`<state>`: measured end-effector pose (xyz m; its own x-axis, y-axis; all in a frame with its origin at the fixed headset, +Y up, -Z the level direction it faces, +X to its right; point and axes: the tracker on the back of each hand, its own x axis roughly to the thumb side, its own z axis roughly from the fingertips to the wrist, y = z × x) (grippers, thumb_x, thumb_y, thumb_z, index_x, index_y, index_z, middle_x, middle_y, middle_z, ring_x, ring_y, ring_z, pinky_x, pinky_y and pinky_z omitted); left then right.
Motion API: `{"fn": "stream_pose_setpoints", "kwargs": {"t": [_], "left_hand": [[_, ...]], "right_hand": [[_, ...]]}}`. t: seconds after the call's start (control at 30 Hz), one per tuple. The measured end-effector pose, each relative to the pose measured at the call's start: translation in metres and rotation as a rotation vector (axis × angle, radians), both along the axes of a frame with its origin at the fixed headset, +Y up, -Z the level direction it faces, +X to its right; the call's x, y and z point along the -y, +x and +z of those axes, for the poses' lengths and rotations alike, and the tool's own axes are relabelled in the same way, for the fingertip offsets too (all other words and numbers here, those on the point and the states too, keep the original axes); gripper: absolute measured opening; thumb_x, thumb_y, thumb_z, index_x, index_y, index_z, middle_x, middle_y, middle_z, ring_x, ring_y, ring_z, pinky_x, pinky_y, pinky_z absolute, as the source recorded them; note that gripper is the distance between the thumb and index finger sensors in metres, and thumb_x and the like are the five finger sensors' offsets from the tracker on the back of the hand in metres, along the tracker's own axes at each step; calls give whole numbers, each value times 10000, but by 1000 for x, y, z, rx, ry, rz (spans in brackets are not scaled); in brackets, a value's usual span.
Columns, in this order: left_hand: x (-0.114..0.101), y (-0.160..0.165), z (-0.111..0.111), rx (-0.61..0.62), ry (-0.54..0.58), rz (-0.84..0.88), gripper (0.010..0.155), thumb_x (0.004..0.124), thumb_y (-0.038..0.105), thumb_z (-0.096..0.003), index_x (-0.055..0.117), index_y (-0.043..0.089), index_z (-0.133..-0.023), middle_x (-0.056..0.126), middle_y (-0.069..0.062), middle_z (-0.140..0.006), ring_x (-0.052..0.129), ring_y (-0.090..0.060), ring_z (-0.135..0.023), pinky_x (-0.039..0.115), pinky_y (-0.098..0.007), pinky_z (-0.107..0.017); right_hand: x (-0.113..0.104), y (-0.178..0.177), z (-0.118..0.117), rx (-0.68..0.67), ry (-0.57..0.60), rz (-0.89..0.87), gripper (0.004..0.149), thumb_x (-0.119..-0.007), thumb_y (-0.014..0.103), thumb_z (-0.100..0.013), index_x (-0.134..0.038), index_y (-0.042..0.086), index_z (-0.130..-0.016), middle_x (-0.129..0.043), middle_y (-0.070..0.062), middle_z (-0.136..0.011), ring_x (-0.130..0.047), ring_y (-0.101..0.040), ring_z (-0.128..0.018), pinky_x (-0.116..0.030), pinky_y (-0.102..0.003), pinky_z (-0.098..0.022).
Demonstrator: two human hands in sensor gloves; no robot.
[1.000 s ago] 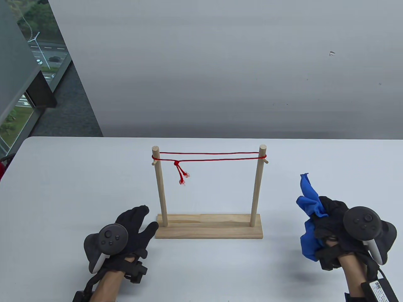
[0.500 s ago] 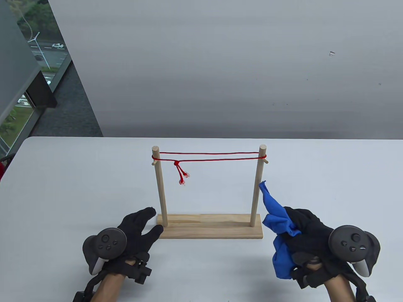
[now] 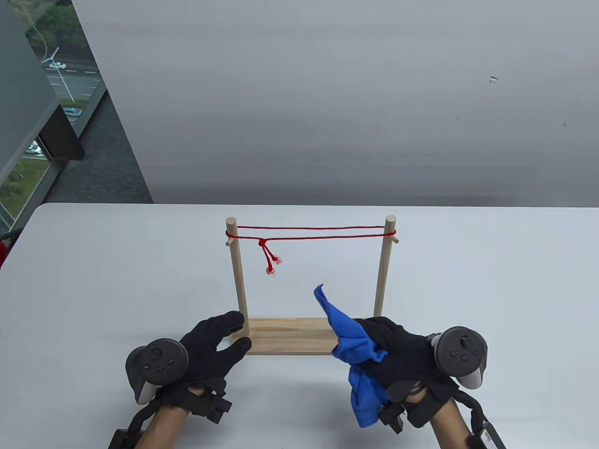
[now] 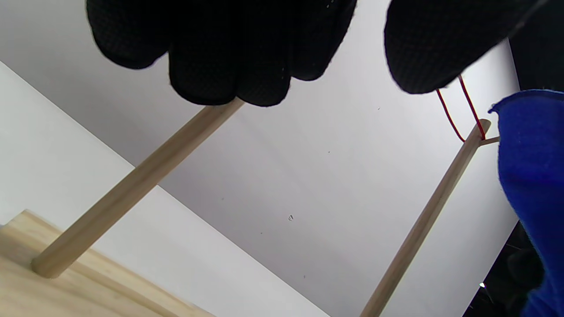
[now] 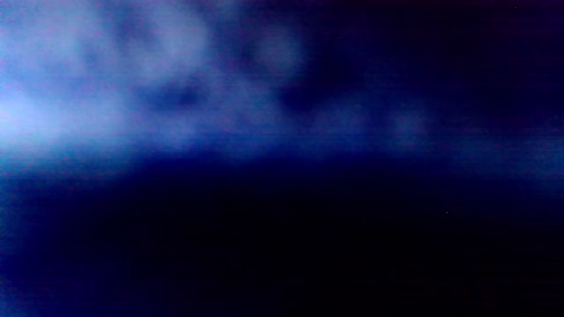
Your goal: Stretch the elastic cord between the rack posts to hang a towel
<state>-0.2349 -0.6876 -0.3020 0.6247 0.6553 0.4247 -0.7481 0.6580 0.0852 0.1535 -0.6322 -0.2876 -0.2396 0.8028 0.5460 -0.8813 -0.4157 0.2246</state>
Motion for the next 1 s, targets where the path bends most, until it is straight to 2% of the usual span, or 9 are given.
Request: {"fn": "stream_pose_setpoints", "kwargs": {"t": [0.17,0.33,0.47,0.63,0.73,0.83,0.87,0.93,1.0], "left_hand": [[-12,10,-1,79,-13,54,711,877,653,-384,789,223,-943,946,-15,-891,966,-330,-750,783,-523,-580],[-24,24,-3,174,-69,149,751,868,666,-387,752,218,-979,919,-24,-936,942,-339,-802,758,-541,-617],[-23,37,-14,284,-189,236,805,864,653,-398,673,194,-1031,843,-59,-1008,877,-367,-863,700,-570,-659],[-19,52,-25,336,-255,271,822,856,669,-402,648,201,-1045,824,-51,-1019,863,-365,-873,677,-581,-677],[-19,61,-27,372,-252,303,732,880,630,-407,718,231,-998,870,-17,-949,869,-350,-847,653,-592,-692],[-24,66,-26,337,-206,321,471,894,496,-433,871,256,-839,977,11,-783,942,-323,-742,692,-574,-663],[-26,66,-25,311,-192,315,414,894,461,-437,900,253,-795,1001,11,-732,964,-318,-700,705,-569,-651],[-32,65,-25,304,-162,266,397,896,441,-436,910,235,-776,1012,4,-682,983,-308,-649,719,-565,-640],[-37,63,-25,294,-143,230,396,897,427,-434,913,216,-768,1019,-1,-651,993,-303,-616,721,-569,-637]], "right_hand": [[11,-22,-15,-116,-31,-87,508,-924,271,-381,-800,158,-861,-820,-108,-821,-884,-367,-683,-836,-593,-446],[18,-38,-25,-164,-38,-77,494,-916,273,-395,-798,172,-864,-811,-102,-835,-876,-368,-702,-824,-593,-462],[24,-52,-30,-198,-36,-88,490,-917,272,-397,-800,177,-863,-807,-98,-842,-871,-367,-714,-812,-602,-473],[35,-65,-33,-194,-42,-43,485,-912,279,-401,-800,181,-862,-806,-97,-843,-871,-365,-715,-810,-598,-475],[45,-73,-33,-203,-66,-38,482,-910,275,-404,-798,180,-863,-800,-100,-847,-864,-369,-720,-798,-607,-484],[55,-76,-33,-191,-91,-17,495,-902,293,-411,-781,170,-876,-783,-109,-859,-845,-380,-737,-764,-633,-506],[58,-76,-32,-185,-133,14,513,-886,327,-426,-760,156,-894,-754,-128,-884,-817,-401,-761,-719,-657,-525],[60,-74,-31,-193,-173,45,580,-855,389,-449,-683,147,-948,-660,-151,-954,-740,-429,-831,-642,-685,-568],[60,-69,-31,-181,-160,69,643,-846,427,-453,-623,139,-982,-602,-164,-986,-698,-446,-863,-602,-700,-581]]}}
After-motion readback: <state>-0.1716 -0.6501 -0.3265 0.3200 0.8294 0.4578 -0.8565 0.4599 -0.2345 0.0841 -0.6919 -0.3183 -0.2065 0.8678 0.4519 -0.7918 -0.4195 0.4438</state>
